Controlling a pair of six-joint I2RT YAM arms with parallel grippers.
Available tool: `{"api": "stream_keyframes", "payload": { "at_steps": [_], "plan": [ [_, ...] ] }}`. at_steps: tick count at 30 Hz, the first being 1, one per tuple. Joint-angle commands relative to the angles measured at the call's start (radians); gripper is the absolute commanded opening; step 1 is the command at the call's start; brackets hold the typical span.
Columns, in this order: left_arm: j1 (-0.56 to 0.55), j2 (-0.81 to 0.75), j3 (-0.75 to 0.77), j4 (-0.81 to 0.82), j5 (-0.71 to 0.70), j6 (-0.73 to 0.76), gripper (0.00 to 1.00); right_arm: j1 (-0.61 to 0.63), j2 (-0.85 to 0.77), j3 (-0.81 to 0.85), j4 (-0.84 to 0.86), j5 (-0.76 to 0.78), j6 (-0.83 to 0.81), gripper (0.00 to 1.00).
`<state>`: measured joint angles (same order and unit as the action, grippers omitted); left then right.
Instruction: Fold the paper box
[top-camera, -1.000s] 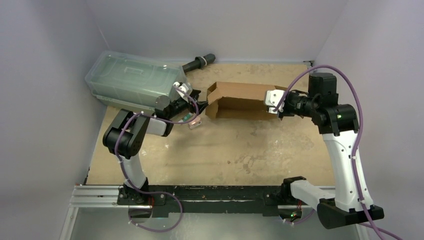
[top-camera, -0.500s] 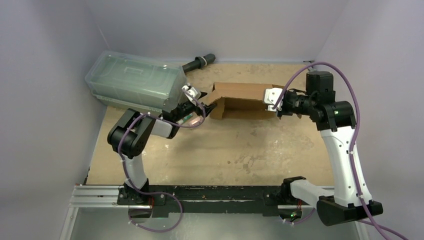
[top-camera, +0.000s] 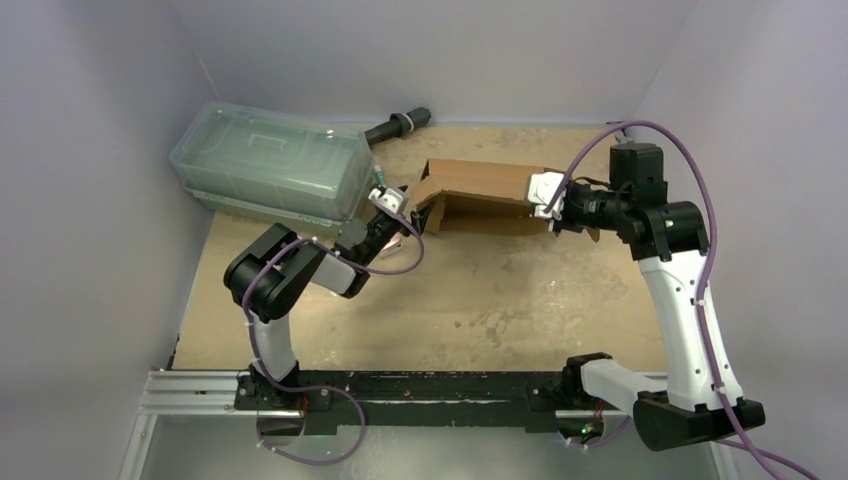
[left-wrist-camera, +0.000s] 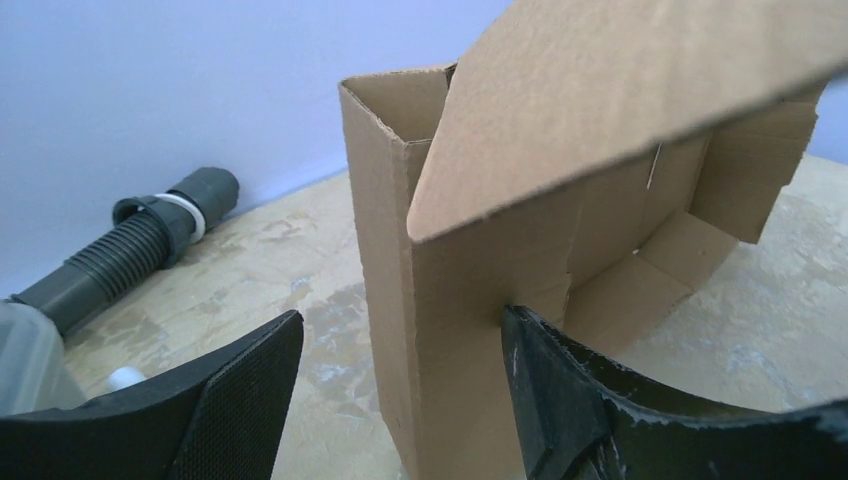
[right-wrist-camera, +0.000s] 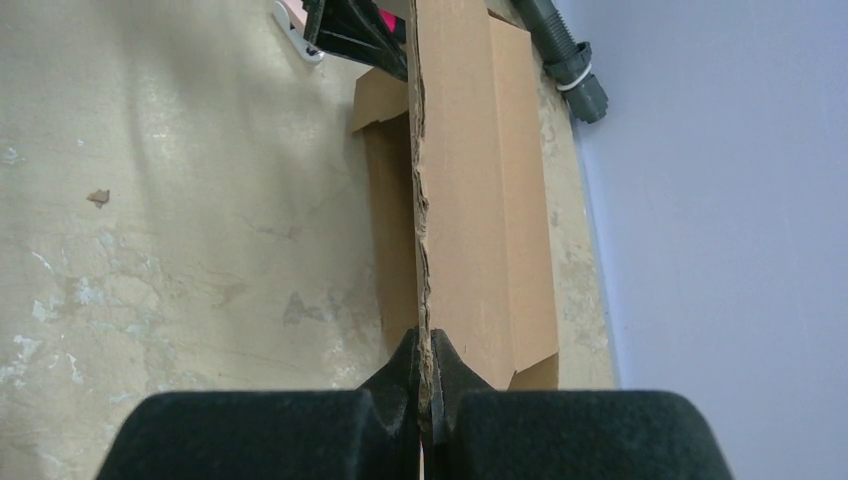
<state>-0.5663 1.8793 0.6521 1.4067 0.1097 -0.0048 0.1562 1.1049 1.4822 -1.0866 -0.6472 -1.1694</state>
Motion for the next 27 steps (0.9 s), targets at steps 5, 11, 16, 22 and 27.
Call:
{"api": "stream_keyframes", "payload": {
  "at_steps": [5,11,16,22,27],
  "plan": [
    [-0.003,0.012,-0.039,0.152,-0.07,0.013,0.73,0.002,0.0,-0.001,0.008,-0.066,0.048,0.0],
    [-0.012,0.018,-0.025,0.143,-0.087,0.013,0.74,0.002,0.007,0.001,0.0,-0.084,0.053,0.0],
    [-0.019,0.017,-0.028,0.122,-0.082,0.025,0.75,0.007,0.015,0.004,-0.002,-0.089,0.062,0.0],
    [-0.037,0.017,-0.016,0.11,-0.165,0.075,0.78,0.018,0.022,0.011,-0.006,-0.101,0.076,0.0],
    [-0.057,0.027,-0.026,0.161,-0.212,0.107,0.8,0.029,0.035,0.021,0.006,-0.082,0.111,0.0]
  ]
}}
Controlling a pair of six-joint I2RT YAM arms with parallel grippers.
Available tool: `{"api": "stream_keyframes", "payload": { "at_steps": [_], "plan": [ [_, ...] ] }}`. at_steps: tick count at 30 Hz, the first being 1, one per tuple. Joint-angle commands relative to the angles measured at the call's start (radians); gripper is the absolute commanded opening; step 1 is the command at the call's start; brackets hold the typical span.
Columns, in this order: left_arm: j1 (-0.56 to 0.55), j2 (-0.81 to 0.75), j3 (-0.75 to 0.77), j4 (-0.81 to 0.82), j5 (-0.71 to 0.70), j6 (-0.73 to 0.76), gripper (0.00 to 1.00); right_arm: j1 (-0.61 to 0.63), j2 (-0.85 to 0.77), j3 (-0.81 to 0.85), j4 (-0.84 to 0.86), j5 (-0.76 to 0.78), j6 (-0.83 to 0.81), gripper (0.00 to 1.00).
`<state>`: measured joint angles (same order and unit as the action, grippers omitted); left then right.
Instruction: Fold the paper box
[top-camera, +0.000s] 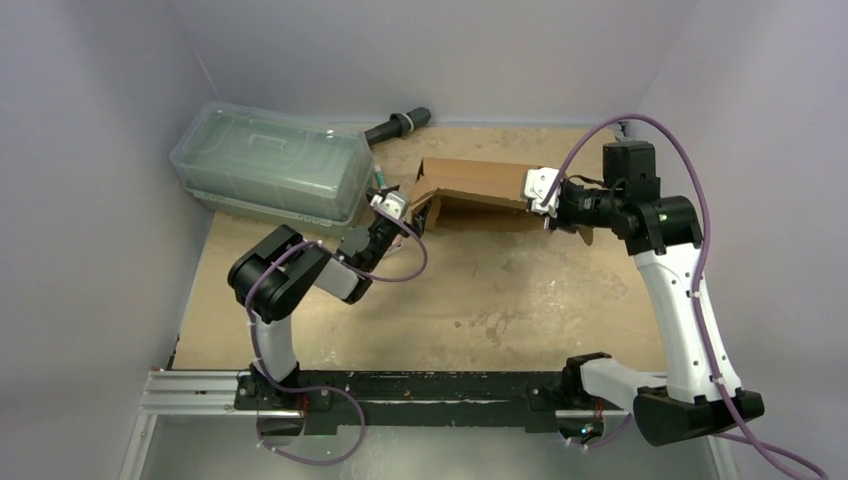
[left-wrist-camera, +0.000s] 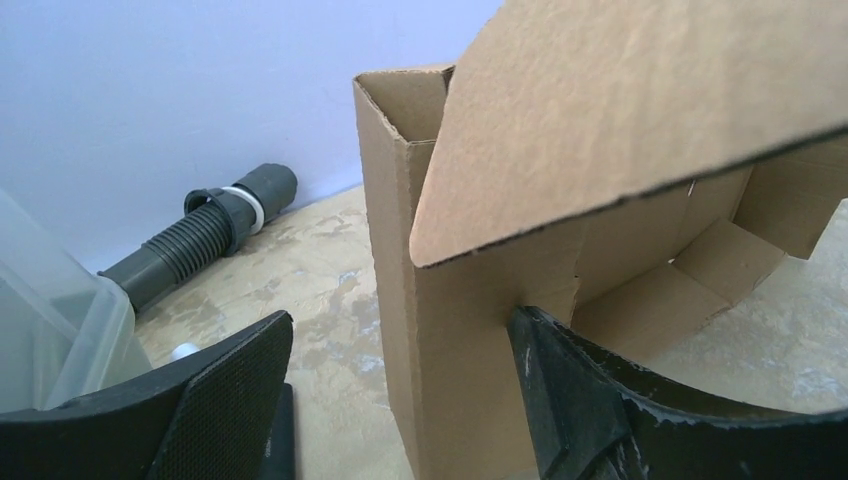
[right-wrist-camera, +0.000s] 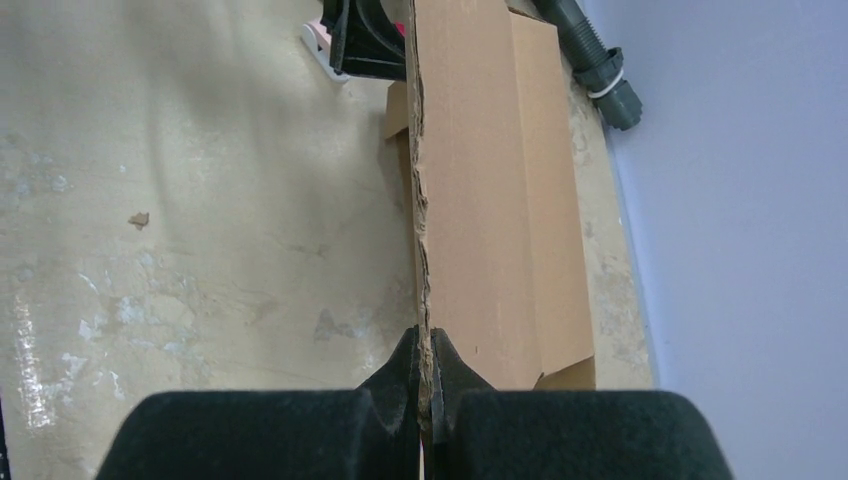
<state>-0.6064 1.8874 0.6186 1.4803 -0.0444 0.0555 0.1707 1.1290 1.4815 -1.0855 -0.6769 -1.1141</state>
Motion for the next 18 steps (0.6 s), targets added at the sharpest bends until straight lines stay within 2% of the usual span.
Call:
{"api": "stream_keyframes", "payload": {
  "at_steps": [1,8,18],
  "plan": [
    [-0.017,0.022,0.001,0.1,-0.056,0.047,0.8,0.017,0.013,0.022,0.008,-0.046,0.062,0.0],
    [-0.019,0.028,-0.019,0.138,-0.065,0.047,0.82,0.031,0.015,0.014,-0.003,-0.039,0.067,0.0],
    [-0.046,0.085,-0.003,0.212,-0.172,0.061,0.81,0.06,0.01,-0.045,0.01,-0.058,0.095,0.0]
  ]
}}
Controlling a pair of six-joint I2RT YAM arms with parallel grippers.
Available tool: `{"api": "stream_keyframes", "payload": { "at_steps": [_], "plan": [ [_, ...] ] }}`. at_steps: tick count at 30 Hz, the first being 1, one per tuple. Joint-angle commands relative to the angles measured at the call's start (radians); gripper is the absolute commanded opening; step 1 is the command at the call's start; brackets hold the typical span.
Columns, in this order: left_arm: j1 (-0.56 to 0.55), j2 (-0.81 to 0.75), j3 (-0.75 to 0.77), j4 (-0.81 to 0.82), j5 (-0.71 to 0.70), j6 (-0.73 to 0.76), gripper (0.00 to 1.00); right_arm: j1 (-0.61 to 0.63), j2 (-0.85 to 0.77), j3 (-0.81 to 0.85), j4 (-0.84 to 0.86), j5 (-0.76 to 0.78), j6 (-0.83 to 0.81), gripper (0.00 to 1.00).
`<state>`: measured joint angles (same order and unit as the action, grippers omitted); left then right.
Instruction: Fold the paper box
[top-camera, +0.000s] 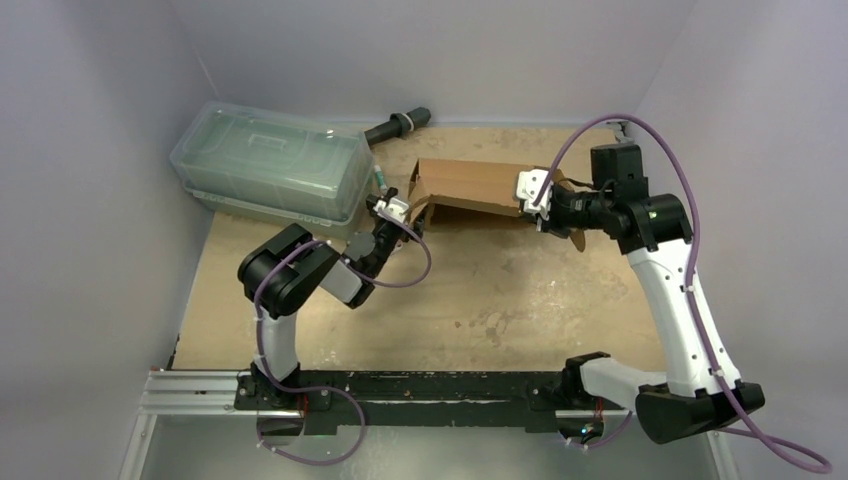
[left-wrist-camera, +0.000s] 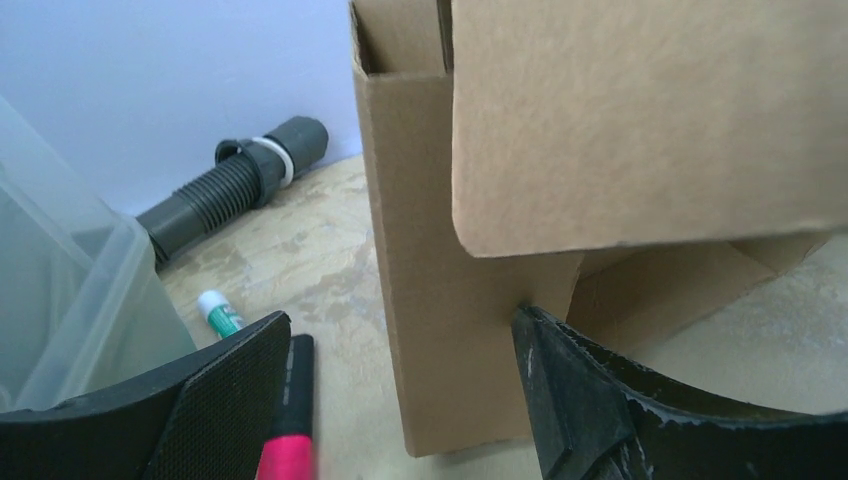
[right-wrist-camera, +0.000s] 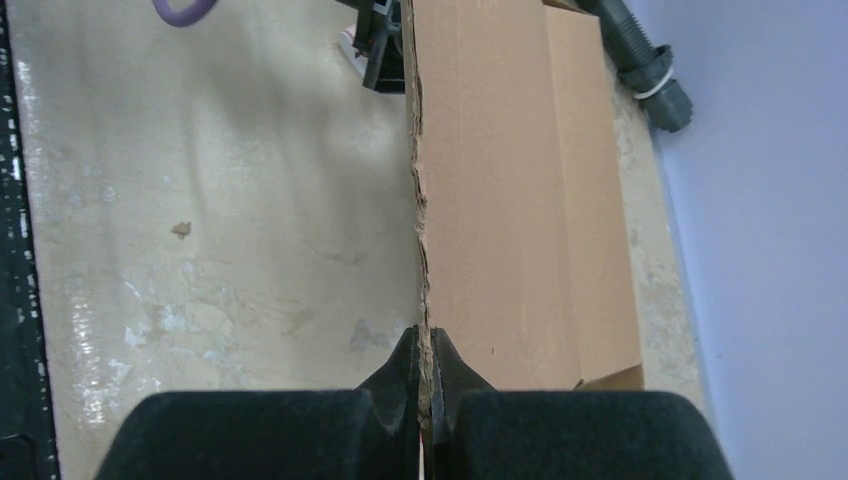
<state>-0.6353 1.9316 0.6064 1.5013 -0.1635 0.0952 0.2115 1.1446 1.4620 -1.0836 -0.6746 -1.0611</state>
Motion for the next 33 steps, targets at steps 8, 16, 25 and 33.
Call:
{"api": "stream_keyframes", "payload": {
  "at_steps": [8,16,25,33],
  "plan": [
    [-0.025,0.109,0.048,0.277,-0.136,-0.004,0.73,0.035,-0.002,-0.037,0.005,-0.063,0.054,0.0],
    [-0.027,0.115,0.078,0.277,-0.149,-0.046,0.54,0.049,0.003,-0.054,0.015,-0.067,0.065,0.0],
    [-0.026,0.082,0.054,0.279,0.038,-0.071,0.73,0.055,0.017,-0.026,0.007,-0.077,0.098,0.0],
    [0.005,0.037,0.012,0.279,0.059,-0.201,0.74,0.058,0.033,-0.024,0.101,-0.045,0.3,0.0]
  ]
}}
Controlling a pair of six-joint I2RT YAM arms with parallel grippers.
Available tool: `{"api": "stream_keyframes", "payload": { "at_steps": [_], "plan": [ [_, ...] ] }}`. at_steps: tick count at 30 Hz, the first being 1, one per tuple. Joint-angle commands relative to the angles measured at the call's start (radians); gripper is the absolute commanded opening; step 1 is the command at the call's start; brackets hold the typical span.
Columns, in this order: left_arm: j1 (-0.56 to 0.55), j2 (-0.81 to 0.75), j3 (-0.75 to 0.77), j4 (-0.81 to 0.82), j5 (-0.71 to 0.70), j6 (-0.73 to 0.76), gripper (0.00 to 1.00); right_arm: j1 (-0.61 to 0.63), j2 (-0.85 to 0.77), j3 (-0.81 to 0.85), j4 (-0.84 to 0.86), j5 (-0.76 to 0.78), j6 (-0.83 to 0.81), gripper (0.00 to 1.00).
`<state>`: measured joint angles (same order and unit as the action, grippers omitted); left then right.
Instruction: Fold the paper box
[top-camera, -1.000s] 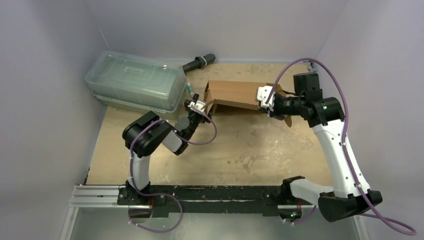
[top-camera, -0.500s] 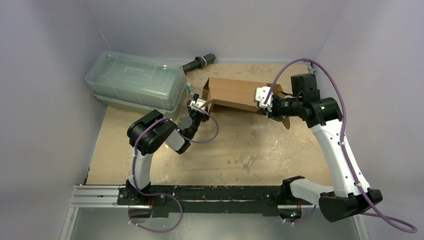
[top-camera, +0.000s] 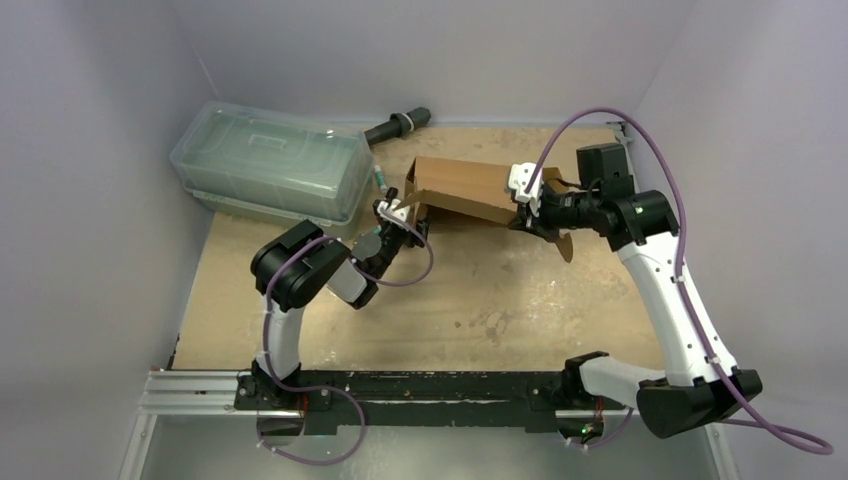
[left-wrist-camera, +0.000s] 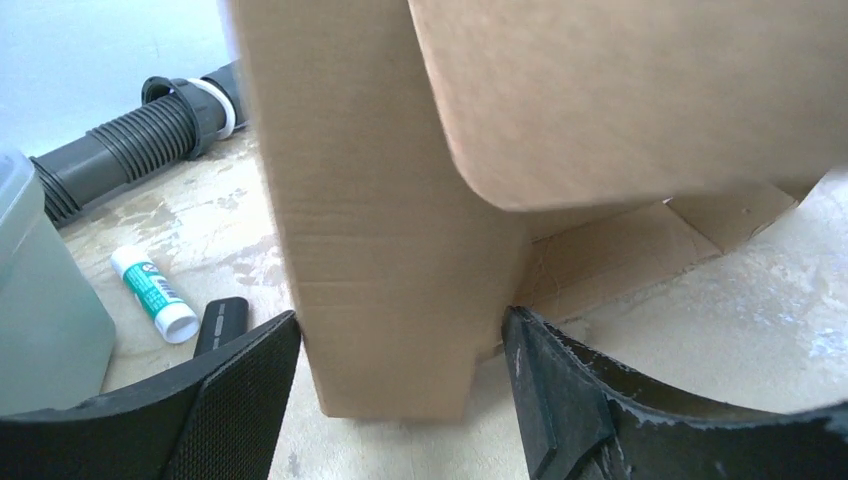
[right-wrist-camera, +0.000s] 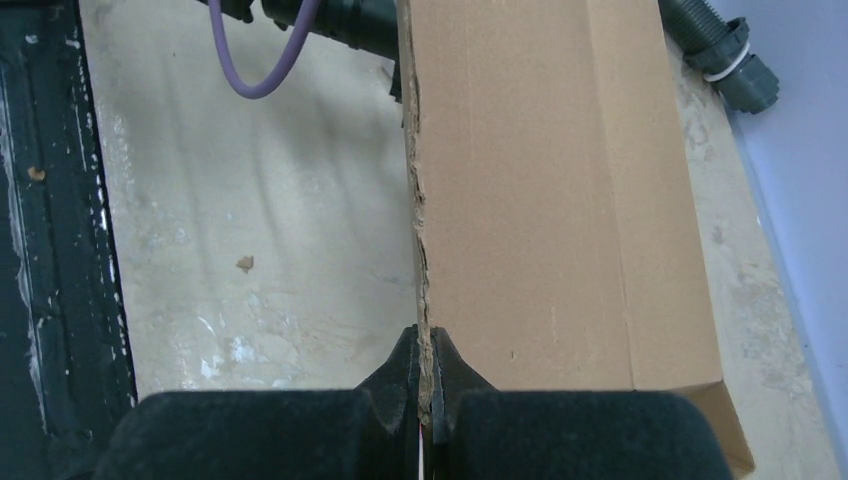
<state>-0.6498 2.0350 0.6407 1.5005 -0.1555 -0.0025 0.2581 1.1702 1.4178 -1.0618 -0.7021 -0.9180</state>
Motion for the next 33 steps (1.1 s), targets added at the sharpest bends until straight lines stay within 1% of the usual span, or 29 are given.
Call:
{"api": "stream_keyframes", "payload": {
  "at_steps": [1,3,5,9,15,18,21,24,27,30,33],
  "plan": [
    [0.025,-0.076,-0.03,0.279,0.068,-0.115,0.74,0.012,0.002,0.006,0.117,0.018,0.195,0.0],
    [0.04,-0.09,-0.041,0.28,0.12,-0.147,0.76,0.011,-0.017,-0.029,0.192,0.064,0.277,0.0],
    [0.061,-0.091,-0.048,0.28,0.177,-0.179,0.76,0.012,-0.022,-0.037,0.209,0.074,0.302,0.0],
    [0.098,-0.083,-0.053,0.279,0.224,-0.235,0.76,0.012,-0.017,-0.024,0.191,0.061,0.292,0.0],
    [0.146,-0.062,-0.029,0.279,0.263,-0.27,0.76,0.011,-0.011,-0.016,0.123,0.022,0.22,0.0],
    [0.179,-0.114,-0.065,0.28,0.303,-0.314,0.75,0.011,-0.018,-0.021,0.122,0.038,0.22,0.0],
    [0.238,-0.214,-0.138,0.279,0.371,-0.373,0.76,0.012,-0.024,-0.01,0.107,0.036,0.181,0.0],
    [0.285,-0.312,-0.226,0.246,0.372,-0.318,0.77,0.011,-0.025,0.012,0.057,0.02,0.118,0.0],
    [0.314,-0.372,-0.249,0.147,0.384,-0.237,0.8,0.009,-0.024,0.039,0.01,0.006,0.078,0.0],
    [0.321,-0.356,-0.226,0.149,0.436,-0.187,0.8,0.011,-0.021,0.07,-0.025,0.002,0.058,0.0],
    [0.325,-0.325,-0.176,0.152,0.472,-0.183,0.79,0.011,-0.02,0.099,-0.058,0.005,0.034,0.0]
  ]
}}
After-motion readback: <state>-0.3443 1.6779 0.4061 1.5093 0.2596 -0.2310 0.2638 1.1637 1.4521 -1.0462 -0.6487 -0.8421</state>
